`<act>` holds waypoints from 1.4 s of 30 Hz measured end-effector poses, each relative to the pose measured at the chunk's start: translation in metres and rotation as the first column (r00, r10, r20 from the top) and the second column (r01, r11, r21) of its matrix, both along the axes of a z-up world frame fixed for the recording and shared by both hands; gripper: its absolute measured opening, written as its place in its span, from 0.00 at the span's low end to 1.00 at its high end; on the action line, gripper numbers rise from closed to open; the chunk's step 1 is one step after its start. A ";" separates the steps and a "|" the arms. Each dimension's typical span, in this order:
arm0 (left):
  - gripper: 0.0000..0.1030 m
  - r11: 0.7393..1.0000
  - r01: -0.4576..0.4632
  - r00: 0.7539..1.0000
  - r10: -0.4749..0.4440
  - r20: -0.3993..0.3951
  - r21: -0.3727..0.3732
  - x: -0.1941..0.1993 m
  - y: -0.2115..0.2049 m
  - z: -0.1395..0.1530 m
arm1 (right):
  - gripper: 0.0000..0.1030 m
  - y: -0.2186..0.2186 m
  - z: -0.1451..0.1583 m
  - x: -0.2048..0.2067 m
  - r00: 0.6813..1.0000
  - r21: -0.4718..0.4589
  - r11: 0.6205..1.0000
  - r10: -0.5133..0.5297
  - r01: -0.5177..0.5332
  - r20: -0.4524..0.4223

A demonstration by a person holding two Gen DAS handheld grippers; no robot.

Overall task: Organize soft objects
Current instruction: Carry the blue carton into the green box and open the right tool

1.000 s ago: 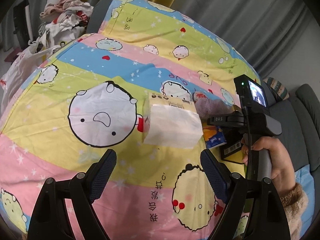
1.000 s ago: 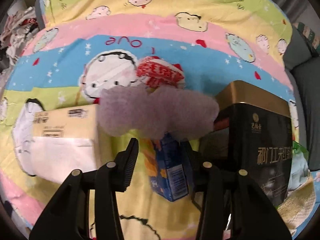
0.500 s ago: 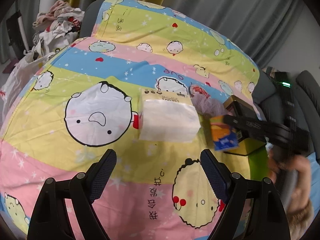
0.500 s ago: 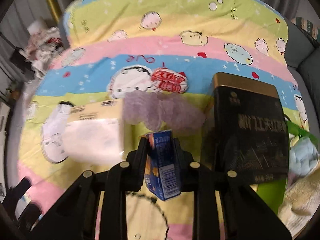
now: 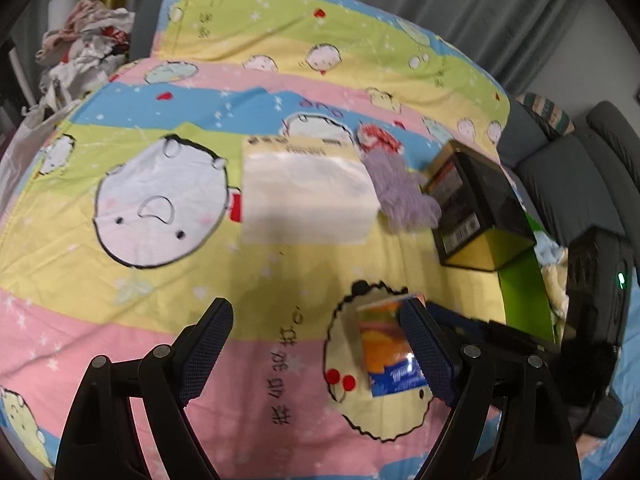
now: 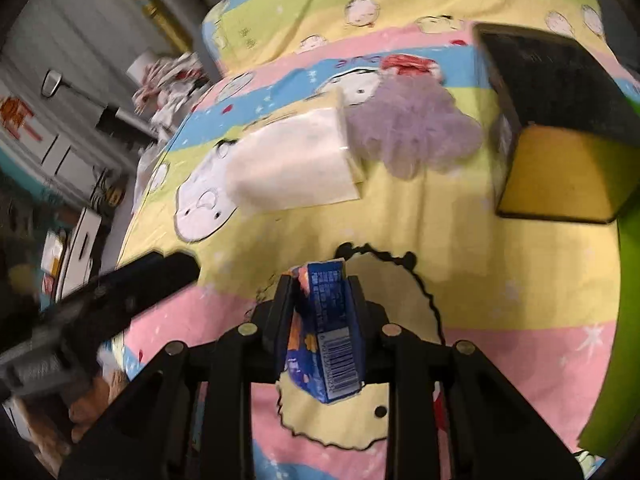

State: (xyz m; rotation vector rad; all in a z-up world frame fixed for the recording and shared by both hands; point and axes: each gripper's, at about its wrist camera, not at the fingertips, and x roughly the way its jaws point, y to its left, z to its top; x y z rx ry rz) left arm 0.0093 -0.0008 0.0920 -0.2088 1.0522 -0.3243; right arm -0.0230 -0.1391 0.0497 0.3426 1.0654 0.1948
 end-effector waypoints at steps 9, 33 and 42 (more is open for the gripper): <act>0.84 0.995 0.092 0.991 -0.095 -0.094 -0.035 -0.002 -0.033 -0.026 | 0.52 -0.039 0.006 -0.008 0.984 0.072 0.982 -0.175 0.174 0.016; 0.40 0.945 0.321 0.933 -0.305 0.192 -0.057 -0.047 -0.105 0.025 | 0.49 -0.065 0.040 -0.046 0.965 0.200 0.965 -0.206 0.172 0.163; 0.40 0.833 0.545 0.803 -0.489 0.340 -0.091 -0.065 -0.203 0.057 | 0.49 -0.155 0.088 -0.108 0.844 0.160 0.898 -0.440 0.410 0.306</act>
